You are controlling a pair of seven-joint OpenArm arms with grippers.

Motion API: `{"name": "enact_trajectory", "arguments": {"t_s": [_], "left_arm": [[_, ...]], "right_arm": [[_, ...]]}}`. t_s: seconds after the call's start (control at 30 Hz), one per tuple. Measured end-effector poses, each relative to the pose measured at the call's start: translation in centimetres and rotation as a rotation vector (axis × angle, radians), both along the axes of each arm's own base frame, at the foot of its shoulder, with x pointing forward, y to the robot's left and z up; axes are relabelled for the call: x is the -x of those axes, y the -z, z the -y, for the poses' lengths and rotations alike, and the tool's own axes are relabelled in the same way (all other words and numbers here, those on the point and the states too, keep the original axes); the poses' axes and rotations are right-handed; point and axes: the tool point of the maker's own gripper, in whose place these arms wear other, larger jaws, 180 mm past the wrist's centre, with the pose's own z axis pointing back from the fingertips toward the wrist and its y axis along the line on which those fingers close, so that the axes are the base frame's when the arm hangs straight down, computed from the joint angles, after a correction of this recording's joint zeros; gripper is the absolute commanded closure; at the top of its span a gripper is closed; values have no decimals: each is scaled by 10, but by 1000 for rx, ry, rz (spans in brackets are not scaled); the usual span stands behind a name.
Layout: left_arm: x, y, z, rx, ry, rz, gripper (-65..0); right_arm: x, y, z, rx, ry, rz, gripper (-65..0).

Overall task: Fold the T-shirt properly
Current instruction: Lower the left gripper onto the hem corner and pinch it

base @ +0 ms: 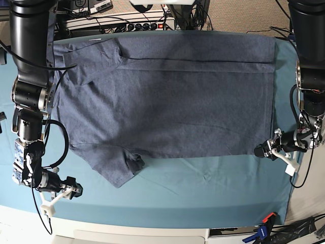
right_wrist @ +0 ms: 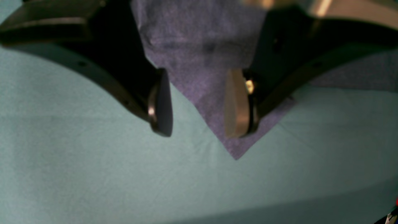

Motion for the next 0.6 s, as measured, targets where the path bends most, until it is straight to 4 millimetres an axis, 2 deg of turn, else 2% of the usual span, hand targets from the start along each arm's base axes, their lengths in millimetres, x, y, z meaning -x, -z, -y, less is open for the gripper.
{"name": "enact_trajectory", "arguments": {"t_s": [0.2,0.3,0.6], "left_arm": [[-6,-8,1,-6,11,8,-151],[-6,-7,0,-7,12,5,0],[-5,-7,0,-8,12,4,0]], "right_arm": [[0,0,0,0,0,0,-284],[0,0,0,0,0,0,-284],[-1,0,1,9,2,7,-283]]}}
